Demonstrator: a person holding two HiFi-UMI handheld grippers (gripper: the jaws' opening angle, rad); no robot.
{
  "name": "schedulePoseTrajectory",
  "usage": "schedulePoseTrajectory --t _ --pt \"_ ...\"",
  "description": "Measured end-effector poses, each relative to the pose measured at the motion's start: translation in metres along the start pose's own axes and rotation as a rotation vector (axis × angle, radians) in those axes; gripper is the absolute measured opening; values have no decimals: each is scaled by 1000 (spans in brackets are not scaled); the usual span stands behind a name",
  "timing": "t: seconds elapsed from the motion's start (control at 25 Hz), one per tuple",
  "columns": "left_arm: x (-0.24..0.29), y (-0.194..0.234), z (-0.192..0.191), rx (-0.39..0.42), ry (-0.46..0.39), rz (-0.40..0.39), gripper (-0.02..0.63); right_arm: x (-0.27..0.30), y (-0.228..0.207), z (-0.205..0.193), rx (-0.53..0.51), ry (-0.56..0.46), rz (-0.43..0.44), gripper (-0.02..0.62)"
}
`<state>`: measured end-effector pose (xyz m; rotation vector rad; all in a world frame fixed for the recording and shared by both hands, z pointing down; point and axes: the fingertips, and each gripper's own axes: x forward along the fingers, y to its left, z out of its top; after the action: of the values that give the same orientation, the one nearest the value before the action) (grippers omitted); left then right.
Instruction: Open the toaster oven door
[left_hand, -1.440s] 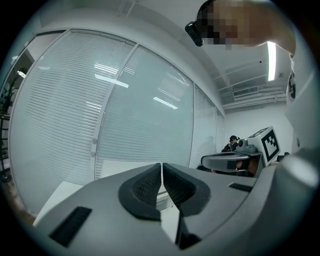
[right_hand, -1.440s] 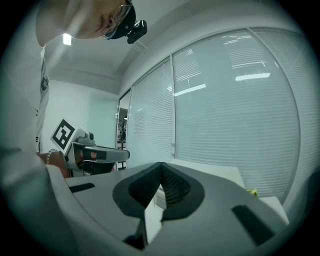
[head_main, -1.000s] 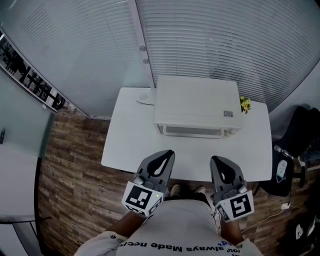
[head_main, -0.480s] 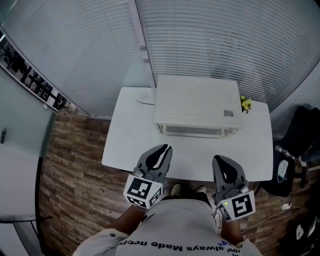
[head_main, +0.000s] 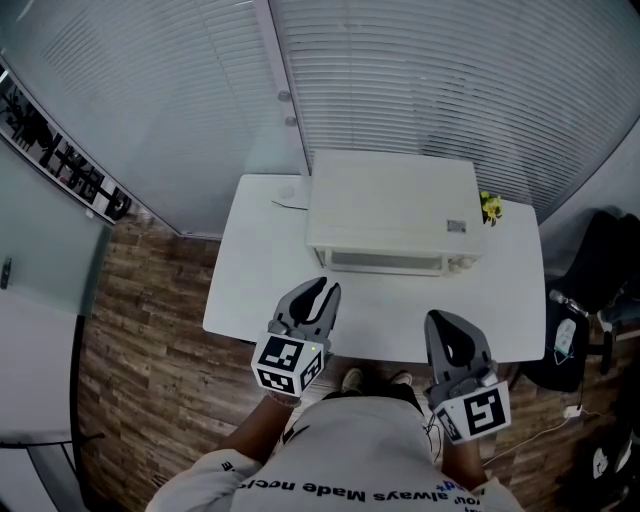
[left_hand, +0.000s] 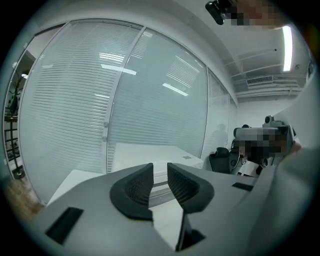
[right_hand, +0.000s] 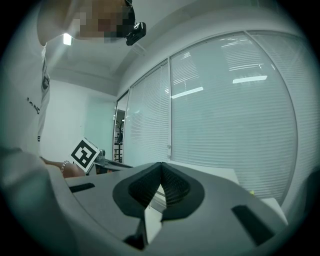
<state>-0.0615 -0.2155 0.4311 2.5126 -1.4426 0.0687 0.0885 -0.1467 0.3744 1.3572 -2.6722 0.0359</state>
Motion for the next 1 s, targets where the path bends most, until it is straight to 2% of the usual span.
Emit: schedulePoseTrajectory --t 0.6,1.0 --pt "47 47 -37 -35 91 63 78 12 -5 0 -3 6 -2 8" --pt "72 69 -63 -91 153 82 113 20 -8 4 -2 6 -5 8"
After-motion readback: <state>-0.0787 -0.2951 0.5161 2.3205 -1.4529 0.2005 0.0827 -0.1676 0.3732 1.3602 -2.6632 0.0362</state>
